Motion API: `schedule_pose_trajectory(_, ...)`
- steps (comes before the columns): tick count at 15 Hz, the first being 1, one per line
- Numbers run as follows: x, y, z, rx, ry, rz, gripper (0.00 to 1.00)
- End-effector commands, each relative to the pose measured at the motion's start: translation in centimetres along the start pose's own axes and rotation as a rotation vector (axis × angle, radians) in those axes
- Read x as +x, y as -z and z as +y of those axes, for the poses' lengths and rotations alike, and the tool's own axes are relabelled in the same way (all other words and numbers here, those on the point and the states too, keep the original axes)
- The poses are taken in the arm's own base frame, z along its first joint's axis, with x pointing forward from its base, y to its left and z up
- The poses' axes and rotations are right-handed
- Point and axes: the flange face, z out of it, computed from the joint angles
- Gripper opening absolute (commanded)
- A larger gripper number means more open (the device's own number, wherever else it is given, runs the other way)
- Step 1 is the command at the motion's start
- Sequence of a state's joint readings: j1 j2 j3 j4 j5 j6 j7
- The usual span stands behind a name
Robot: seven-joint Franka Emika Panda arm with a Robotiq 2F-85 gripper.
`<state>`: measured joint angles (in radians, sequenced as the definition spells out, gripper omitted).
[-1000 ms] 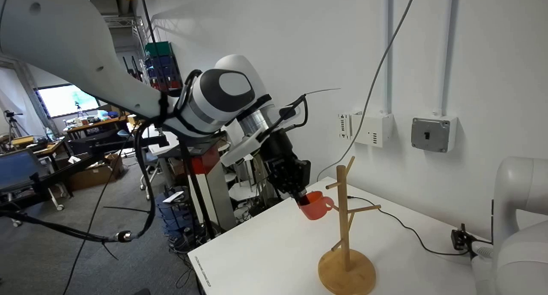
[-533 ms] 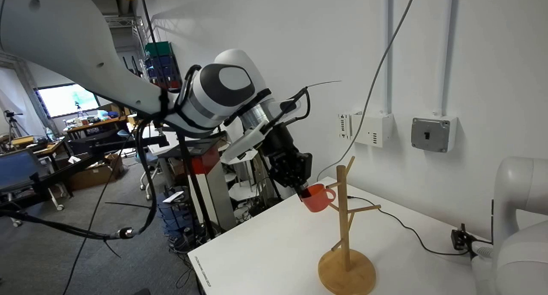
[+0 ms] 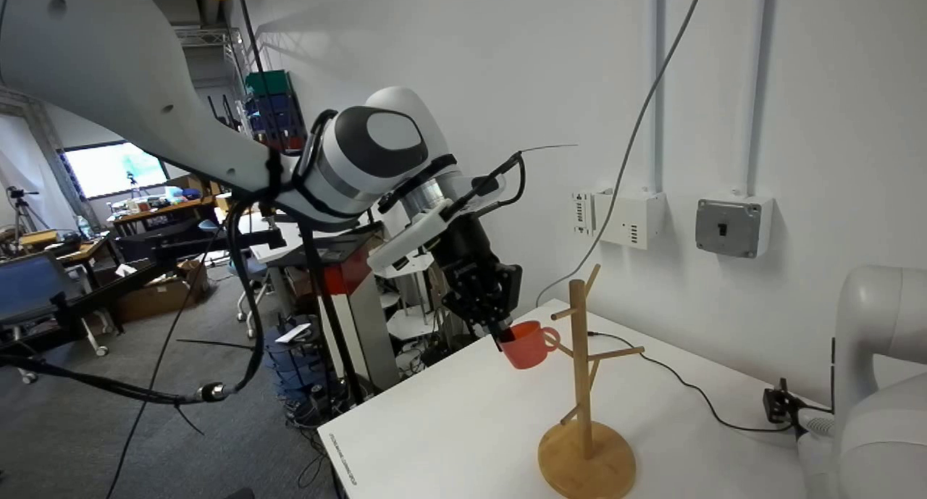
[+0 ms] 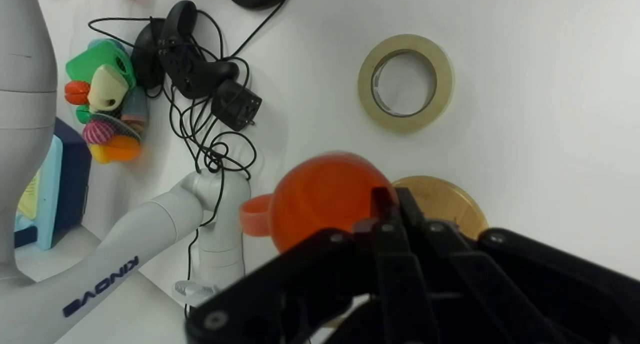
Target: Hang the orange cup on the wooden rack on the table
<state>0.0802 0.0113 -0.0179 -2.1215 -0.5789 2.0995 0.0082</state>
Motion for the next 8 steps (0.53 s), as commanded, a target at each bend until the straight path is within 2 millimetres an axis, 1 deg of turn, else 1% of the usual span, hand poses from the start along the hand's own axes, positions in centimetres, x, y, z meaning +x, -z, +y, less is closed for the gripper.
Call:
schedule_pose_trajectory(1,-0.9,0.9,0.6,-0.025,0.043,-0.036,0.01)
schedule_pose_trajectory(4,-1.0,1.5,0.4,-0.027,0.073,-0.037,0.01)
schedule_pose_trajectory(8,-0.3,2.5,0.6,-0.011,0.104,-0.024,0.01)
